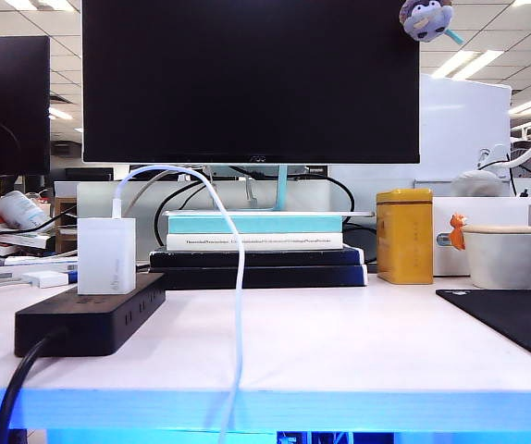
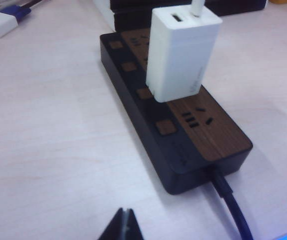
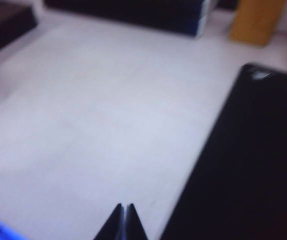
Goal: Plug the white charger into the left socket.
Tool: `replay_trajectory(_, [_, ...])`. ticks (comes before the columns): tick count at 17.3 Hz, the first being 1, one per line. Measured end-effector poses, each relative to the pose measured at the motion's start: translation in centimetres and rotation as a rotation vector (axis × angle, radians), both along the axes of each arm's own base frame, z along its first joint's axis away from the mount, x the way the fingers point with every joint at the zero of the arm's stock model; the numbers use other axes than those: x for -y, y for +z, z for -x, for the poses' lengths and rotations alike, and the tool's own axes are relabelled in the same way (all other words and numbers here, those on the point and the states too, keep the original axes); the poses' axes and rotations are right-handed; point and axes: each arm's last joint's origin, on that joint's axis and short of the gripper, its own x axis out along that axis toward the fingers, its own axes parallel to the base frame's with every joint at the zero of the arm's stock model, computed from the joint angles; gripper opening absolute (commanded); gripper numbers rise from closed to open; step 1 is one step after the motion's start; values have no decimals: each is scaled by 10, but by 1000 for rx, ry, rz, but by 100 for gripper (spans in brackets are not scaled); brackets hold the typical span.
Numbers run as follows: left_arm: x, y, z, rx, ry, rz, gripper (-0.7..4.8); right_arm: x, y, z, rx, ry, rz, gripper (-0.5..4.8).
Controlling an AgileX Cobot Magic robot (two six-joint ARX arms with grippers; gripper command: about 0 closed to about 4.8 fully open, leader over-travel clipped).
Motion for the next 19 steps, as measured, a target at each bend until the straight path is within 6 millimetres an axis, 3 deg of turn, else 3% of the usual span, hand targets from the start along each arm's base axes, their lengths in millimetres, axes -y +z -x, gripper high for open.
replay_trajectory(6, [-8, 13, 4, 150, 66, 34, -6, 23, 15, 0, 163, -205, -89, 21])
replay_trajectory(14, [-41, 17, 9, 212, 394, 11, -6, 35, 12, -3, 145, -323, -68, 21])
replay_trajectory(19, [-43, 17, 9, 207, 427, 6, -6, 36, 12, -3, 145, -342, -67, 21])
